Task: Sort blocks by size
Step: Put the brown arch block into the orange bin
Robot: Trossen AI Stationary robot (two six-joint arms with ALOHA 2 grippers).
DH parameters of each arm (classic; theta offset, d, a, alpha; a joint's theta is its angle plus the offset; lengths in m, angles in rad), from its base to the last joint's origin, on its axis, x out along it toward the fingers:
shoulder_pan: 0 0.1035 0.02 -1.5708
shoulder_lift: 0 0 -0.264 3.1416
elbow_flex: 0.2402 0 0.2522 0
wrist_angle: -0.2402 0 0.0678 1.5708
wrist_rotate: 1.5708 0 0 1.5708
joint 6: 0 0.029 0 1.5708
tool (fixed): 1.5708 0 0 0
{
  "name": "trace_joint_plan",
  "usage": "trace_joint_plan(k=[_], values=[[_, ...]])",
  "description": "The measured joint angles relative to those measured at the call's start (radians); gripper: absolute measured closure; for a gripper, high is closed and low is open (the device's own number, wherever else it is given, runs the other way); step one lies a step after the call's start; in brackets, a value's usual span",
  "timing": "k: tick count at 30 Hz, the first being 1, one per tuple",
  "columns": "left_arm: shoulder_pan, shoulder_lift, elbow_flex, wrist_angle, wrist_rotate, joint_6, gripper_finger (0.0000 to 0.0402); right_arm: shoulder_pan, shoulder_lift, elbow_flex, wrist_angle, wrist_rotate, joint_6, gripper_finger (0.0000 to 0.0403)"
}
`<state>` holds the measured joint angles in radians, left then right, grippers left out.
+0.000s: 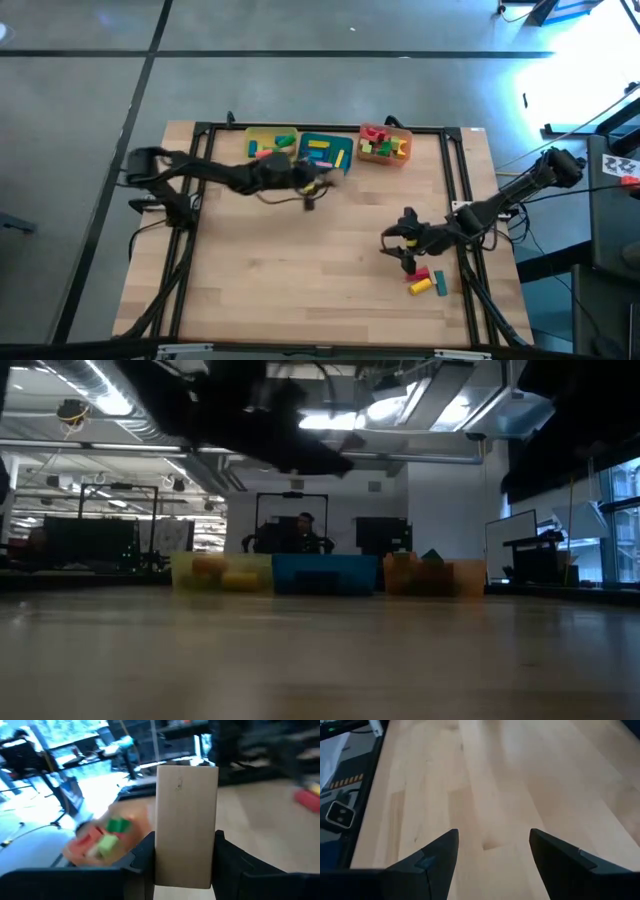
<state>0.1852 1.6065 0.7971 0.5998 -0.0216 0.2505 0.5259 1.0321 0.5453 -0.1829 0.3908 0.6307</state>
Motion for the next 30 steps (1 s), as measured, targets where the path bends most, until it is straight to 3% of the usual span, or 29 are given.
trace_joint_plan(k=[11, 17, 22, 30], values=[[0.141, 0.497, 0.579, 0.008, 0.0, -0.025, 0.0279, 0.011, 0.0, 0.0, -0.001, -0.063, -0.007, 0.0157], [0.17, 0.705, 0.856, -0.039, 0.037, -0.149, 0.0278, 0.011, 0.0, 0.0, 0.0, -0.288, -0.001, 0.0157], [0.166, 0.831, 1.004, -0.045, 0.041, -0.173, 0.0278, 0.011, 0.0, 0.001, -0.001, -0.432, 0.04, 0.0157], [0.167, 0.948, 1.092, -0.045, 0.029, -0.161, 0.0275, 0.011, 0.0, 0.001, -0.002, -0.444, 0.044, 0.0157]])
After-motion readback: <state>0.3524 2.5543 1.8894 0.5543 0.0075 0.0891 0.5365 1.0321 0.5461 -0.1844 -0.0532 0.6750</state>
